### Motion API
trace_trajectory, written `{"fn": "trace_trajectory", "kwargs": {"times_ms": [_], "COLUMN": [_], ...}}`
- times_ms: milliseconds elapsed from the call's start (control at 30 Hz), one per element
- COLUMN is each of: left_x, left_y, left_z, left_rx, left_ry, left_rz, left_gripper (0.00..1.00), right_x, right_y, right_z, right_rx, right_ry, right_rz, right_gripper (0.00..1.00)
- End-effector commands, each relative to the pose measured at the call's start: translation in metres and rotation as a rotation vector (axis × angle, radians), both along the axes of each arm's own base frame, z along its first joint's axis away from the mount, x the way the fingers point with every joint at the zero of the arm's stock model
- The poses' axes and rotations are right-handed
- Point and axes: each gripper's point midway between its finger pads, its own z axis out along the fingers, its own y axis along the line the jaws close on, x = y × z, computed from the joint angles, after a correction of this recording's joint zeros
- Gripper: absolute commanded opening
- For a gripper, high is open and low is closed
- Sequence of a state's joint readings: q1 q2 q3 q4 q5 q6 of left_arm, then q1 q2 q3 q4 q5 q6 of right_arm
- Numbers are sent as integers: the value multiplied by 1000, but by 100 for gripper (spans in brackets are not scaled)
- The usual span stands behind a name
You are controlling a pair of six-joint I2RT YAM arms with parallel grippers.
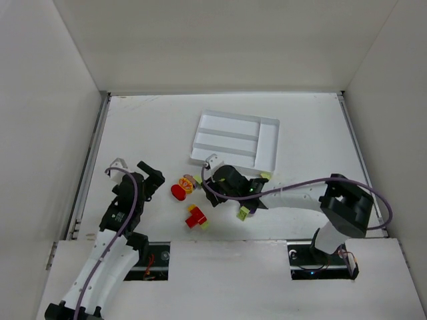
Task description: Sort the legos into containers by color
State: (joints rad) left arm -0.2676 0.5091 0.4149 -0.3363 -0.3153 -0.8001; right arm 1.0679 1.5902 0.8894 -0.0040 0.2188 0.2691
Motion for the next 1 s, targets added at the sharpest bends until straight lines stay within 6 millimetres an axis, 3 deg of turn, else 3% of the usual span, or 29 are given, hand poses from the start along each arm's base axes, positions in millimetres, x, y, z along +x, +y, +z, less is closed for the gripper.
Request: {"fn": "trace_trajectory", "kwargs": {"times_ms": [0, 167, 200, 233, 267, 300, 433, 633, 867, 967], "left_x": [5, 7, 8, 7, 7, 5, -1, -12, -24, -28], "left_y": [-12, -26, -28, -29, -31, -34, -42, -36, -40, -45], "left_z": [9, 9, 6, 2, -2, -9, -22, -34, -50, -54], "left_rx": [-78, -169, -177, -183, -191, -199, -210, -194, -210, -232], "left_ry": [-81, -112, -111, -103, -86, -59, -10, 43, 99, 122], "left_rz": [-23, -67, -71, -79, -86, -95, -129, -117, -130, -147], "left_gripper": [100, 99, 87, 69, 59, 55, 63, 71, 73, 74], "right_x": [21, 49, 52, 55, 56, 57, 63, 61, 69, 69], "right_y": [36, 44, 46, 47, 49, 52, 58, 64, 75, 79], "right_z": [26, 11, 9, 6, 4, 1, -6, -10, -17, -21], "right_rx": [86, 61, 60, 59, 60, 64, 48, 46, 47, 44], "right_ry": [-64, -46, -41, -33, -24, -10, 2, 8, 3, 4], "right_rz": [71, 48, 47, 56, 67, 82, 97, 135, 138, 154], "right_gripper": [68, 67, 66, 66, 66, 65, 64, 63, 59, 52]}}
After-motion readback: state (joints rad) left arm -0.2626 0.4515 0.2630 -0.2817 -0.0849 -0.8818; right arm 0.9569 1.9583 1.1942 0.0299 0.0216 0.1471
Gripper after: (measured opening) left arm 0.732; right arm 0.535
